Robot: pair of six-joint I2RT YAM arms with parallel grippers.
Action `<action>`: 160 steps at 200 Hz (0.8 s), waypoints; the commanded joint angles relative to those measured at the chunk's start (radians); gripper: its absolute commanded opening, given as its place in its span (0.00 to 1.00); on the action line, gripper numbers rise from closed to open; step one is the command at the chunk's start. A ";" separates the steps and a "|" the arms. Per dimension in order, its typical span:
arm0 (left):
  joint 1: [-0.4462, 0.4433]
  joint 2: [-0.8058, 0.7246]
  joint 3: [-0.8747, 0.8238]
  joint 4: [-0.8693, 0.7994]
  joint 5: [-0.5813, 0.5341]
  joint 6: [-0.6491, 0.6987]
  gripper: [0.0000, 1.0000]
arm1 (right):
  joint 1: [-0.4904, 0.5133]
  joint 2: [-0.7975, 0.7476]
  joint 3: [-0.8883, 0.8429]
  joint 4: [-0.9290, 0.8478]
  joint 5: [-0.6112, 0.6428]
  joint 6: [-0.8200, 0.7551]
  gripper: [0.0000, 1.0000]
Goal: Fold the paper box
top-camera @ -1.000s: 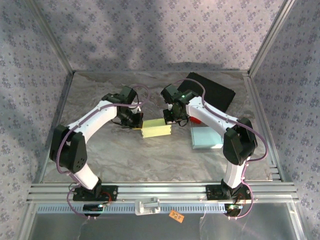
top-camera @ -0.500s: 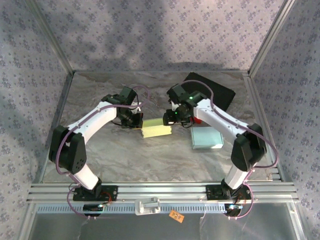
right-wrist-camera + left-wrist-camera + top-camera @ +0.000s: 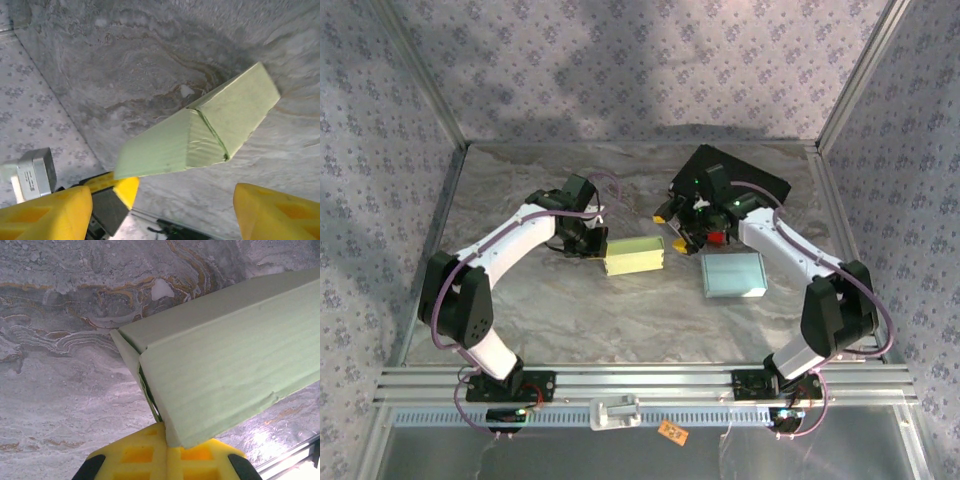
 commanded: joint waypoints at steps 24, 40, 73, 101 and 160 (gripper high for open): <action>-0.005 -0.010 0.017 -0.027 -0.011 -0.024 0.00 | 0.005 0.056 -0.020 0.037 -0.064 0.161 0.73; -0.005 -0.008 0.020 -0.029 -0.009 -0.024 0.00 | 0.005 0.058 -0.054 0.001 -0.058 0.157 0.71; -0.005 -0.003 0.023 -0.030 -0.006 -0.026 0.00 | 0.004 0.060 -0.092 0.005 -0.059 0.150 0.64; -0.007 -0.002 0.025 -0.026 -0.005 -0.030 0.00 | -0.005 0.080 -0.098 0.016 -0.060 0.134 0.62; -0.009 -0.035 0.023 -0.023 0.006 -0.086 0.14 | -0.013 0.103 -0.094 -0.029 -0.053 0.085 0.53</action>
